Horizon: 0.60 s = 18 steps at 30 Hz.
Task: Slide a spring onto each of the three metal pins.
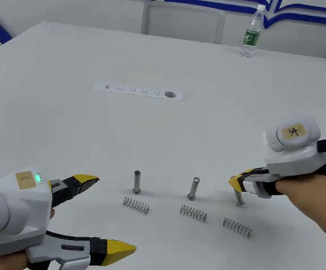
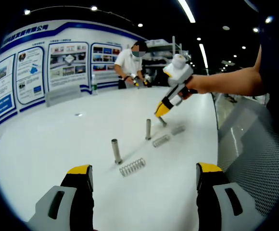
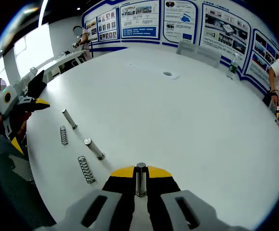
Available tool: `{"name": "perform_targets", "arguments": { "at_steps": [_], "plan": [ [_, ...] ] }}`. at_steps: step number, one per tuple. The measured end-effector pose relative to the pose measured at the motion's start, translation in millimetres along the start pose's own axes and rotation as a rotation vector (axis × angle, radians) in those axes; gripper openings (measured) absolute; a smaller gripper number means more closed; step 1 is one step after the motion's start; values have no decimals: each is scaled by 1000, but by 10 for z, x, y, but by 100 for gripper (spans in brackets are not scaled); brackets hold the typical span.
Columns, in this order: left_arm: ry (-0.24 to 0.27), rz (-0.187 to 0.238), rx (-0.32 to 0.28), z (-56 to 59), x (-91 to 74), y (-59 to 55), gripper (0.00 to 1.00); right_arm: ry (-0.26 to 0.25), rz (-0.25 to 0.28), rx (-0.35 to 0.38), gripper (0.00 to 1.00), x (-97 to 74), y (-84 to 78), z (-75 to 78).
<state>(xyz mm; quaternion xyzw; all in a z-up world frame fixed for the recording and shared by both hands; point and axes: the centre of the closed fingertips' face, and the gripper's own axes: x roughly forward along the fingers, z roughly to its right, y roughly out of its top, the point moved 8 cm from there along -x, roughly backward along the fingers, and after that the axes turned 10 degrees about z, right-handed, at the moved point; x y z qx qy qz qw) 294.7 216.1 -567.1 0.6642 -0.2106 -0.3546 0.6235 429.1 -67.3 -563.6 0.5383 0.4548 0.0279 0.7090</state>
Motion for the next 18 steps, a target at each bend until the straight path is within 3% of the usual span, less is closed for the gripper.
{"name": "perform_targets", "arguments": {
  "at_steps": [18],
  "plan": [
    [-2, -1, 5, -1, 1, 15, 90, 3, 14, -7, 8, -61, -29, -32]
  ]
}}
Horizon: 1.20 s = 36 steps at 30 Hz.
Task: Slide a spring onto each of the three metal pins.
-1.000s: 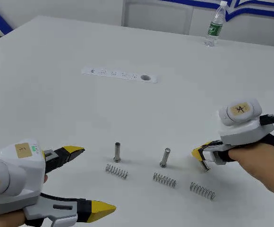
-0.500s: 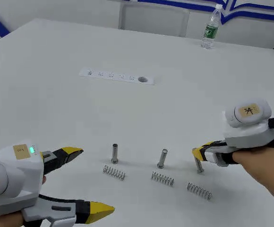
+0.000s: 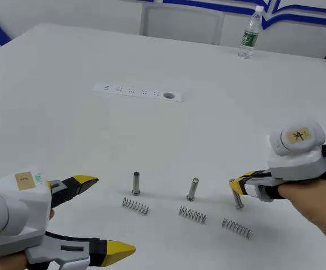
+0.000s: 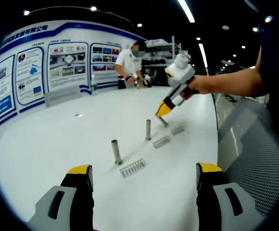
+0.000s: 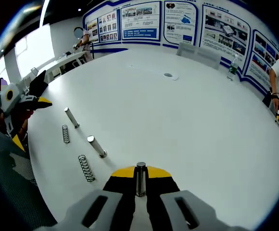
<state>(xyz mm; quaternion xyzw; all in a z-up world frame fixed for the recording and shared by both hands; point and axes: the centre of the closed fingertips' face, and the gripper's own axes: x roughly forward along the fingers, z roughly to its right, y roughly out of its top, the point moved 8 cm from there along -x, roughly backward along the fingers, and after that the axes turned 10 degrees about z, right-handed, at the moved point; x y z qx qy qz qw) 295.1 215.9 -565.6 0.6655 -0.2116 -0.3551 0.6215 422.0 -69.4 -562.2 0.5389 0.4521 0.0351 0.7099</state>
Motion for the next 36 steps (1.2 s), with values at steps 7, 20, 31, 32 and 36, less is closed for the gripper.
{"name": "perform_targets", "arguments": {
  "at_steps": [7, 20, 31, 32, 36],
  "plan": [
    [-1, 0, 3, 0, 3, 12, 90, -2, 11, 8, 8, -51, -20, 0],
    [-8, 1, 14, 9, 7, 49, 90, -7, 34, 14, 8, -109, -26, 9],
    [-10, -1, 20, 20, -1, 56, 90, -11, 51, 19, 8, -174, -57, -18],
    [-11, 0, 20, 21, 0, 58, 90, -11, 52, 18, 8, -174, -56, -20],
    [-13, 1, 21, 25, 6, 63, 90, -13, 58, 24, 8, -199, -76, -17]
  ]
}}
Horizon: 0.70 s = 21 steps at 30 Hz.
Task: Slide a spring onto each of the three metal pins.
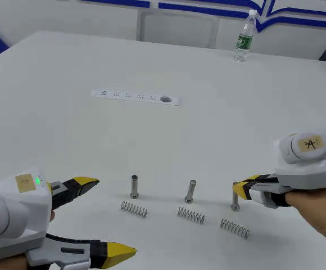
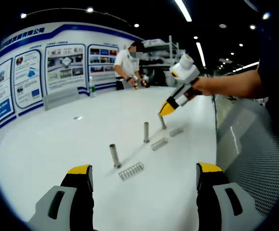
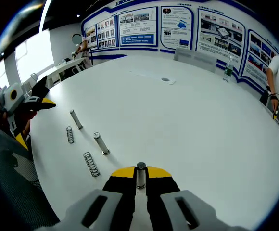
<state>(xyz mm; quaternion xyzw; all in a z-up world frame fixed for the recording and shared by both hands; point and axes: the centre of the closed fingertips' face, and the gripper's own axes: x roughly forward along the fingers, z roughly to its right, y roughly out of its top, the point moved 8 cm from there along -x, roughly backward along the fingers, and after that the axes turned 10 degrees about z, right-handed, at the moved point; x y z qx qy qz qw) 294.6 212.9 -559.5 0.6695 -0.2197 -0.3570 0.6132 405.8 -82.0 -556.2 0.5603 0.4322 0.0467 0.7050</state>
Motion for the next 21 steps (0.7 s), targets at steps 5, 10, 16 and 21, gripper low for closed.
{"name": "perform_targets", "arguments": {
  "at_steps": [5, 10, 16, 21],
  "plan": [
    [-2, -2, 1, 0, 4, -5, 90, -2, 4, 1, 8, -48, -25, 0],
    [-5, 0, 2, 8, 15, 0, 90, -1, 7, -2, 9, -67, -41, 7],
    [-6, 1, 3, 15, 19, 4, 90, 6, 3, -15, 9, -88, -56, -3],
    [-4, 1, 3, 16, 17, 6, 90, 7, 7, -23, 9, -94, -59, -10]
  ]
}}
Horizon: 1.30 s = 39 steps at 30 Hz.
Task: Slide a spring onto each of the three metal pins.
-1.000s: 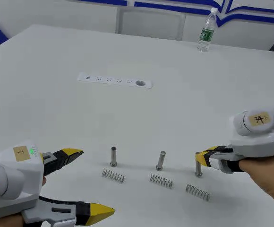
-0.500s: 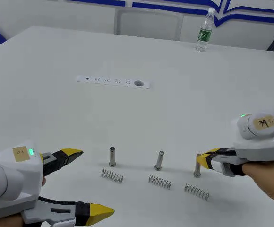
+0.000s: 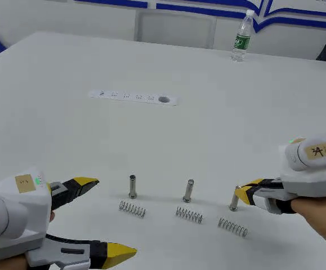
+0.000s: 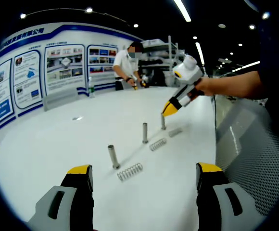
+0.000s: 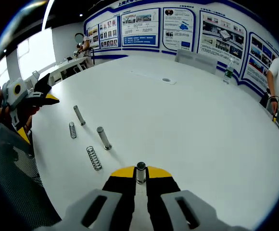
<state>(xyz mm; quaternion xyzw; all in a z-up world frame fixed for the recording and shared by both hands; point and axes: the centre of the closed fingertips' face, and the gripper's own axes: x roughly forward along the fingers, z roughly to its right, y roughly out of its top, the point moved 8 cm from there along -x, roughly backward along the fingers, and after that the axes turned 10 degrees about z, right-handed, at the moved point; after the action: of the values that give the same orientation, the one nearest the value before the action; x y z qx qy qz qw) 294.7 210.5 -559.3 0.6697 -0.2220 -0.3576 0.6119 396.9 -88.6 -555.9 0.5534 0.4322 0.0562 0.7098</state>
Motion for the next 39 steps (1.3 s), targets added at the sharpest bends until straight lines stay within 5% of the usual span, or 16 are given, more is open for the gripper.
{"name": "perform_targets", "arguments": {
  "at_steps": [30, 39],
  "plan": [
    [6, -4, -2, -15, -31, -15, 90, 13, -34, -27, 13, 58, -86, 2],
    [6, -3, -4, -7, -27, -32, 90, 8, -43, -21, 16, -58, -136, 13]
  ]
}}
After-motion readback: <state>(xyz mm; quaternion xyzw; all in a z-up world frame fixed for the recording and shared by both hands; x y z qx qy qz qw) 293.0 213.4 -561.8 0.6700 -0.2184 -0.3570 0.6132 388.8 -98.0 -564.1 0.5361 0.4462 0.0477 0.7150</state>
